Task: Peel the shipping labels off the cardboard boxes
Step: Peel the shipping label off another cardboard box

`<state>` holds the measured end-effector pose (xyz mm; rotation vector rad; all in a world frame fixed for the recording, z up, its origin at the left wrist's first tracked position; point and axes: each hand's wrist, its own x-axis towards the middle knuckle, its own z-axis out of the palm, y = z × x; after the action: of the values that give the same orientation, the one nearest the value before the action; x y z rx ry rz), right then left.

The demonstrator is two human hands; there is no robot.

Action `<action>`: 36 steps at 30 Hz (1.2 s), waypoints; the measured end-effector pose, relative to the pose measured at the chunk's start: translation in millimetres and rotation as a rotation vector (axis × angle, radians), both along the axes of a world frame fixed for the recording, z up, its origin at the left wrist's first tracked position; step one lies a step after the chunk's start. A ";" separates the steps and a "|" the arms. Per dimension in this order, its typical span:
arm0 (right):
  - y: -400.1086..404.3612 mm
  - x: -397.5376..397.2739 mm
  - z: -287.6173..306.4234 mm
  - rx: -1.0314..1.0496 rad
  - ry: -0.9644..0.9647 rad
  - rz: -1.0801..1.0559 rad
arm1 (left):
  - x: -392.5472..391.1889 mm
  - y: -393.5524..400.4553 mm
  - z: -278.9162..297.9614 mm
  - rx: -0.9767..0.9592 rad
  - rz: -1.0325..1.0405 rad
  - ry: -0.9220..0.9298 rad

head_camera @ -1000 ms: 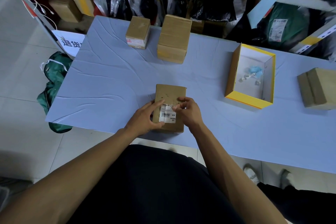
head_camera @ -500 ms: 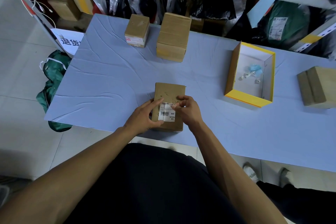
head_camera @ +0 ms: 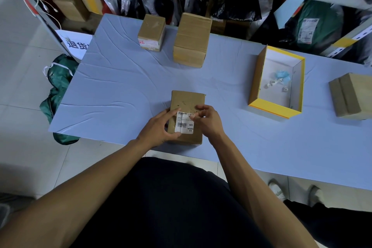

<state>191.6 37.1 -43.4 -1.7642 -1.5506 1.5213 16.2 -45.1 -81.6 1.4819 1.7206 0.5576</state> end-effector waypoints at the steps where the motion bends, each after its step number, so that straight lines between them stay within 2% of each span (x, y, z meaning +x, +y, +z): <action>1: 0.1 -0.2 0.0 0.004 0.000 -0.002 | 0.0 -0.1 -0.1 -0.001 0.001 -0.002; 16: 4.9 2.5 0.2 -0.030 0.085 -0.067 | -1.3 1.8 -1.1 -0.027 0.022 -0.040; 25: 17.2 5.7 18.4 -0.141 0.095 0.016 | -4.2 8.0 13.1 -0.109 -0.023 -0.037; 29: 35.7 8.2 37.7 -0.178 -0.014 0.059 | -8.8 24.2 34.6 -0.115 0.028 0.010; 36: 87.7 -9.5 102.5 -0.074 -0.083 0.197 | -26.7 93.2 110.0 0.011 0.004 0.082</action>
<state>182.1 124.8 59.1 -1.7800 -1.7763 1.6330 -10.5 48.2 28.4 1.5284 1.7860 0.5162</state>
